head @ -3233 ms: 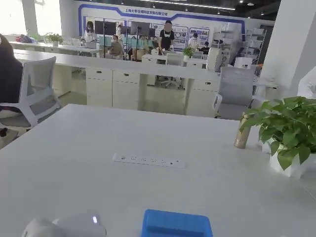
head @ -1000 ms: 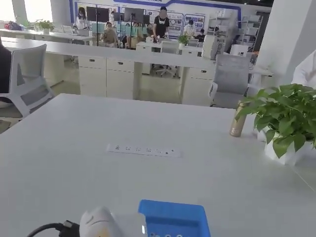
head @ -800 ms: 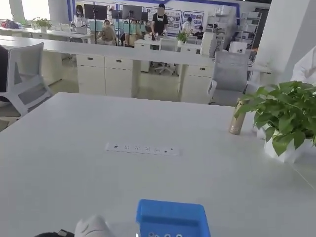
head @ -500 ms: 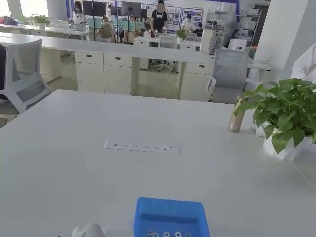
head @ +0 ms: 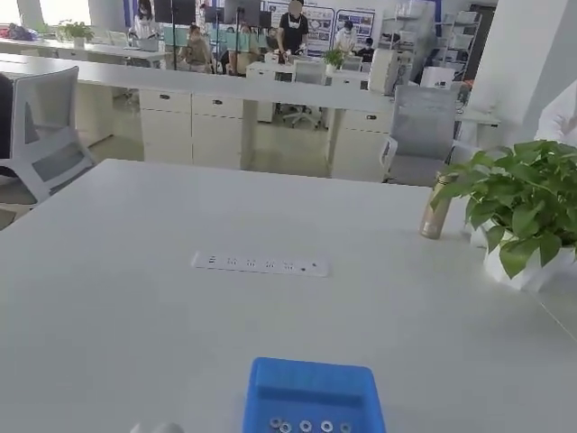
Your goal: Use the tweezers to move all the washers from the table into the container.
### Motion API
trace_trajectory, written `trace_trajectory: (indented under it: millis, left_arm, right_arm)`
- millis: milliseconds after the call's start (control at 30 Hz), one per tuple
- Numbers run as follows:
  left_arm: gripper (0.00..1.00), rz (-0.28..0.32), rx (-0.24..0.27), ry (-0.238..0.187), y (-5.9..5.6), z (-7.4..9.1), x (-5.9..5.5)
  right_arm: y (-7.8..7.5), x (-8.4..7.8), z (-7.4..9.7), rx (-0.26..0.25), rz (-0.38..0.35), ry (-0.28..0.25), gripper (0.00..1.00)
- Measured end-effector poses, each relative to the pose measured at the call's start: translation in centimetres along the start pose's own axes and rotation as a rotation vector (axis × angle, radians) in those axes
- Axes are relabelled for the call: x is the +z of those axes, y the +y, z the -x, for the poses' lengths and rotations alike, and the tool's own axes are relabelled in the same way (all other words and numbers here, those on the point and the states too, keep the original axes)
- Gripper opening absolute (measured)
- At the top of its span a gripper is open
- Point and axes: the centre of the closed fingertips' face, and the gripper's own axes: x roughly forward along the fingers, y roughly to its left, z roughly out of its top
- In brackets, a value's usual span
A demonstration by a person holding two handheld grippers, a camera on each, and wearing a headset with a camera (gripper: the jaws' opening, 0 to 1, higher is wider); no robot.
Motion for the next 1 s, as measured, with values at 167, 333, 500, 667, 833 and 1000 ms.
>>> trace_trajectory:
  millis: [167,333,500,667,833,1000]
  left_arm:
    - [0.00,-0.011,0.004,0.038,0.2,-0.3,-0.7]
    - [0.00,0.027,-0.005,0.038,0.4,-0.4,-1.0]
    - [0.00,0.033,-0.004,0.041,0.7,-0.5,-1.1]
    - [0.00,0.055,-0.004,0.054,0.9,-0.8,-1.2]
    - [0.00,0.042,-0.002,0.078,0.9,-1.1,-1.6]
    - [0.00,0.045,-0.005,0.096,0.9,-1.5,-2.0]
  right_arm:
    - [-0.1,-0.1,-0.5,0.000,-0.016,-0.010,0.05]
    - [-0.1,0.0,-0.6,0.008,-0.050,-0.036,0.06]
    - [-0.5,0.0,-0.6,0.015,-0.124,-0.075,0.06]
    - [-0.6,0.0,-0.7,0.018,-0.120,-0.069,0.06]
    - [-0.6,-0.2,-0.9,0.021,-0.124,-0.073,0.06]
    - [-0.6,-0.2,-1.2,0.025,-0.133,-0.076,0.07]
